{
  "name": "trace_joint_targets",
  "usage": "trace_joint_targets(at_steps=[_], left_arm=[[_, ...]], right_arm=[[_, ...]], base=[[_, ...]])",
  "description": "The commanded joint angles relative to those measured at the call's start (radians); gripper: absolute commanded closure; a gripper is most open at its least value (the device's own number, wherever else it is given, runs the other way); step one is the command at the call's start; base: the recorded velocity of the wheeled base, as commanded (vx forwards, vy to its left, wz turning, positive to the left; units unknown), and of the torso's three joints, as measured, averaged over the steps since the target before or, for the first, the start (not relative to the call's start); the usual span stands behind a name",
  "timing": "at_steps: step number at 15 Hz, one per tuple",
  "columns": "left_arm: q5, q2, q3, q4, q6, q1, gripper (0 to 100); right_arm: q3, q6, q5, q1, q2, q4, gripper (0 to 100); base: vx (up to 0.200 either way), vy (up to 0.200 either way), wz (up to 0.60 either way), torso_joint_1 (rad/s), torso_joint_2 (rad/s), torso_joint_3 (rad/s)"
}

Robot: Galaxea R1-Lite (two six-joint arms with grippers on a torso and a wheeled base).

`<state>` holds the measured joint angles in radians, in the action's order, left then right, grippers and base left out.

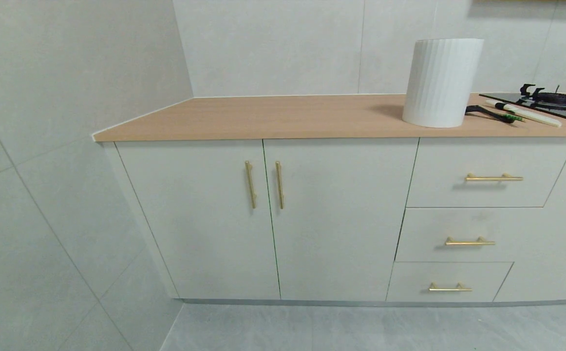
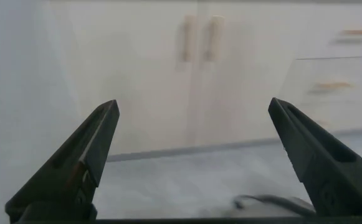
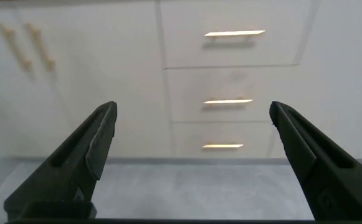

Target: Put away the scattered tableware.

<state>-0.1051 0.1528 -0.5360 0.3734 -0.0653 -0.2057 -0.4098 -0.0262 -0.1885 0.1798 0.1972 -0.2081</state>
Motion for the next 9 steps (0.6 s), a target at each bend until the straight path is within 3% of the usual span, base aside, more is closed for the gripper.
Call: trace_joint_targets(at_steps=[1, 3, 5, 6, 8, 9], left_arm=[[-0.088, -0.055, 0.024, -0.001, 0.005, 0.022, 0], [-0.091, -0.055, 0.03, -0.001, 0.004, 0.103, 0], [-0.079, -0.087, 0.045, -0.001, 0.009, 0.18, 0], [-0.025, -0.133, 0.079, -0.001, 0.044, 0.215, 0], [-0.007, -0.151, 0.154, -0.016, 0.087, 0.215, 0], [-0.005, -0.151, 0.214, -0.07, 0.081, 0.215, 0]], right_arm=[[0.008, 0.019, -0.006, -0.068, -0.098, -0.014, 0], [0.029, 0.037, 0.021, -0.189, -0.134, -0.019, 0], [0.109, 0.04, 0.023, -0.204, -0.144, -0.01, 0], [0.166, 0.04, 0.001, -0.204, -0.144, 0.039, 0], [0.278, 0.052, 0.029, -0.191, -0.176, 0.173, 0], [0.348, 0.08, 0.083, -0.183, -0.197, 0.222, 0]], base=[[0.0, 0.0, 0.0, 0.0, 0.0, 0.0], [0.0, 0.0, 0.0, 0.0, 0.0, 0.0], [0.0, 0.0, 0.0, 0.0, 0.0, 0.0], [0.0, 0.0, 0.0, 0.0, 0.0, 0.0], [0.0, 0.0, 0.0, 0.0, 0.0, 0.0], [0.0, 0.0, 0.0, 0.0, 0.0, 0.0]])
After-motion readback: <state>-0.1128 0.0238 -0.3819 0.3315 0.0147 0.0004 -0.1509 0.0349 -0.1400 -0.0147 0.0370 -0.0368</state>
